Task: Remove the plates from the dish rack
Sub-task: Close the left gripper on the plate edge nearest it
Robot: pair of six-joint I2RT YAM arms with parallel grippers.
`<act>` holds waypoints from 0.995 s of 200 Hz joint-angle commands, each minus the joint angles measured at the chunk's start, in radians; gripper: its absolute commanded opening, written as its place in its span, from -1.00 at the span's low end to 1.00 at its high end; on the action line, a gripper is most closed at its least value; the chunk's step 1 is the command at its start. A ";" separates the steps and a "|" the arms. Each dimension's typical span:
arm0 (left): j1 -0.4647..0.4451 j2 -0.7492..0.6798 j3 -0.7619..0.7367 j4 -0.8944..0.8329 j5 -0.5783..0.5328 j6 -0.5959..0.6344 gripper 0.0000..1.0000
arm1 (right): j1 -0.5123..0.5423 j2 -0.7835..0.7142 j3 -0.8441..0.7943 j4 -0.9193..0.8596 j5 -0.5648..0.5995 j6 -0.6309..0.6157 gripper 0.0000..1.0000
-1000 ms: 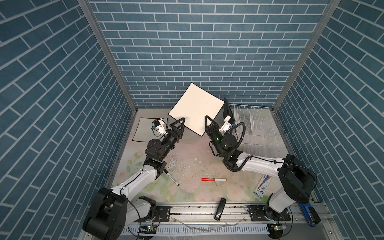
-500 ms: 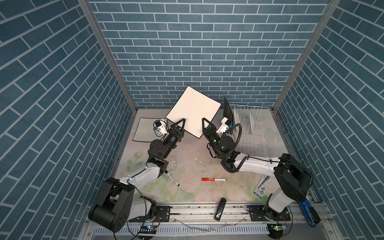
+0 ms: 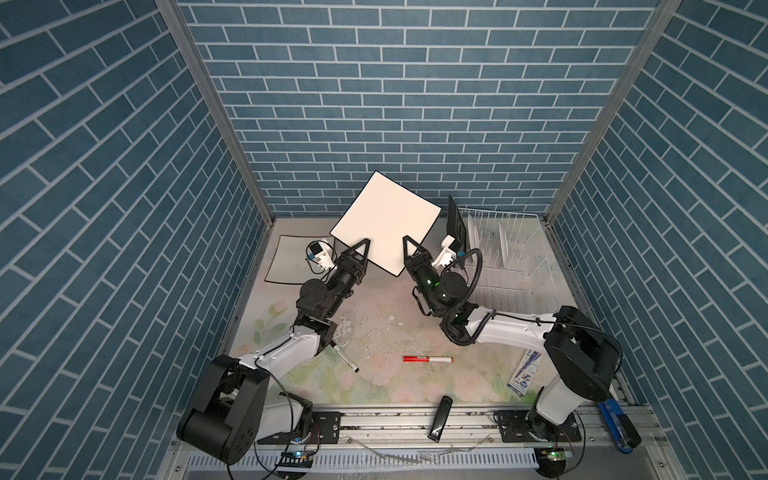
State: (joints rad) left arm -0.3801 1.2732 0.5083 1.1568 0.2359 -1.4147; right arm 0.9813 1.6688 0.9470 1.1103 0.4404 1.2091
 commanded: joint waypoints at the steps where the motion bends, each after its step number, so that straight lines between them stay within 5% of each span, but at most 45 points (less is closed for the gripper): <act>1: -0.006 -0.015 -0.004 0.030 0.008 0.021 -0.27 | 0.010 -0.010 0.074 0.181 -0.034 0.062 -1.00; 74: -0.005 -0.008 -0.001 0.028 0.008 0.019 -0.11 | 0.015 0.003 0.096 0.179 -0.052 0.061 -1.00; 133: -0.006 -0.010 -0.006 0.026 0.004 0.018 -0.62 | 0.015 0.012 0.102 0.179 -0.049 0.063 -1.00; 199: -0.005 -0.012 -0.017 0.040 -0.009 0.020 -0.92 | 0.015 0.007 0.102 0.168 -0.062 0.054 -1.00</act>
State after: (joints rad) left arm -0.3794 1.2736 0.5053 1.1423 0.2214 -1.4414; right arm 0.9882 1.6981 0.9718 1.1225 0.4145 1.2404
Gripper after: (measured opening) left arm 0.158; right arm 0.141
